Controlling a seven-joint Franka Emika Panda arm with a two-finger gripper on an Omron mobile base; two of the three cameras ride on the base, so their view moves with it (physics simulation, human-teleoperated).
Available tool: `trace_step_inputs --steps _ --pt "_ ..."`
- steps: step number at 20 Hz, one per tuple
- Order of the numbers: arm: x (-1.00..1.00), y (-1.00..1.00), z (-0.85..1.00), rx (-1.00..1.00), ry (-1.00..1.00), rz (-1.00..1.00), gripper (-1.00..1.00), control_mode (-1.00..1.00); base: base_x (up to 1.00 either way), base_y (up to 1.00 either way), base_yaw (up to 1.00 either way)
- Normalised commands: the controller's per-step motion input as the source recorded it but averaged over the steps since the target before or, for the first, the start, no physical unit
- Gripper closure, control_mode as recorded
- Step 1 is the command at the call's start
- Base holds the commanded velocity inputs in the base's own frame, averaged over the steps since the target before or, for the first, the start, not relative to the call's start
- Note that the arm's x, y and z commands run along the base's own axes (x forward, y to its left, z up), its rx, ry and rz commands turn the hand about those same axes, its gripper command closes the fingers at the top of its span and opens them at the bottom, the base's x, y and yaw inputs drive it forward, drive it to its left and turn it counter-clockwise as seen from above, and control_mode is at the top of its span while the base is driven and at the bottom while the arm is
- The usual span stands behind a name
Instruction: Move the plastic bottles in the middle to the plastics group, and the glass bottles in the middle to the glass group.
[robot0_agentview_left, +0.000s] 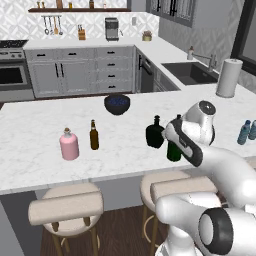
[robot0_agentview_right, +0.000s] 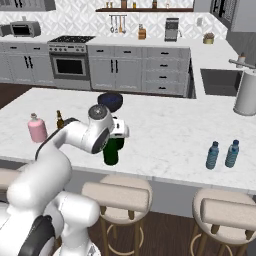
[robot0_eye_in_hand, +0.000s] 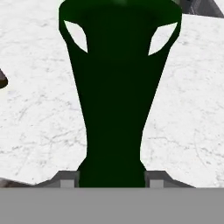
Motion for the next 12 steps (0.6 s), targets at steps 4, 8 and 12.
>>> trace_step_inputs --steps 4,8,12 --pt "-0.01 1.0 0.34 0.0 -0.03 0.13 1.0 -1.0 0.0 0.0 0.0" --pt "0.0 1.0 0.18 0.0 -0.01 0.16 1.0 -1.0 0.0 0.0 0.0" --pt "0.11 1.0 0.0 0.01 0.0 0.23 1.0 -1.0 0.0 0.0 0.0"
